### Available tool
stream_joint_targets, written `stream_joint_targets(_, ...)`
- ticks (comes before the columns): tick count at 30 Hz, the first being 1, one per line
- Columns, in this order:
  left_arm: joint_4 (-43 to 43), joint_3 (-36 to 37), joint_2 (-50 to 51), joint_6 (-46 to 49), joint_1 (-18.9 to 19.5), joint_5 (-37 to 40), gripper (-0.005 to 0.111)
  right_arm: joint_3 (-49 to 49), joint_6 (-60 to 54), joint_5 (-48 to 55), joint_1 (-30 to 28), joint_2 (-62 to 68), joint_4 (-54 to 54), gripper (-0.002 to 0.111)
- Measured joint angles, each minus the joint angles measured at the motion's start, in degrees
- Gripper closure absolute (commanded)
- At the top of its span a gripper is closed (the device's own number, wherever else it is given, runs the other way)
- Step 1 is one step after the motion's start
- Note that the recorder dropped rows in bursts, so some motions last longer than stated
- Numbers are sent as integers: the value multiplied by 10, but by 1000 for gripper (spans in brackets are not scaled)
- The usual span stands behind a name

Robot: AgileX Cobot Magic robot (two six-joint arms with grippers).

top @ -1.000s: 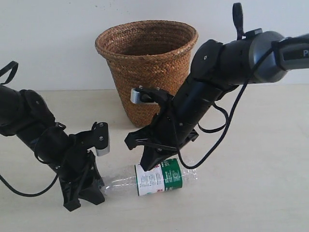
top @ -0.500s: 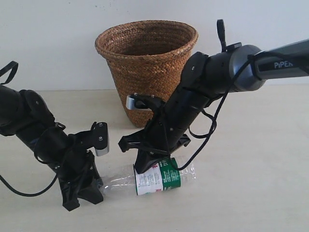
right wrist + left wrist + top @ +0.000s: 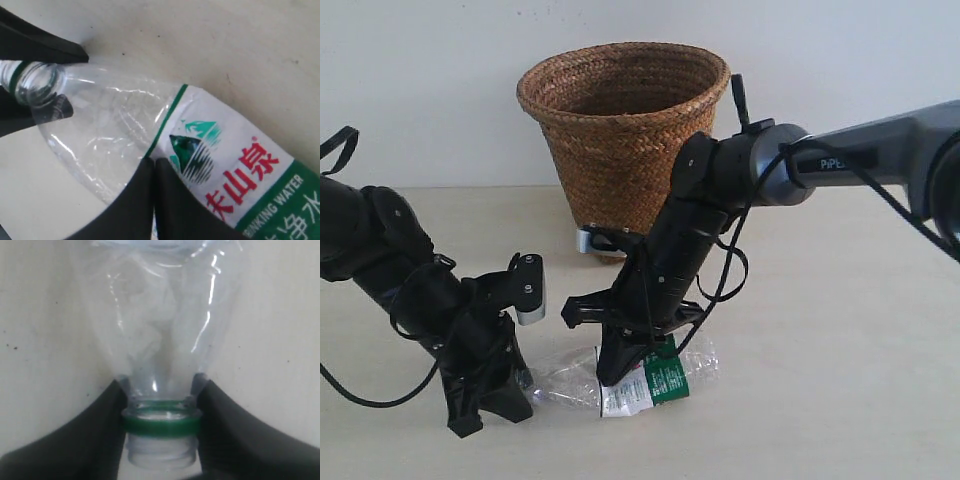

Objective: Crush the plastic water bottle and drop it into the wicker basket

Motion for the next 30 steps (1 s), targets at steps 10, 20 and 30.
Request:
stream_joint_targets(10, 0, 0, 1, -1, 0, 1, 102, -128, 51, 108, -4, 94, -14, 108)
stream_joint_targets(20, 1, 0, 1, -5, 0, 2, 102, -135, 15, 118, -12, 78, -9, 108)
stream_joint_targets(30, 4, -1, 1, -11, 0, 1, 102, -124, -35, 80, -22, 6, -32, 108)
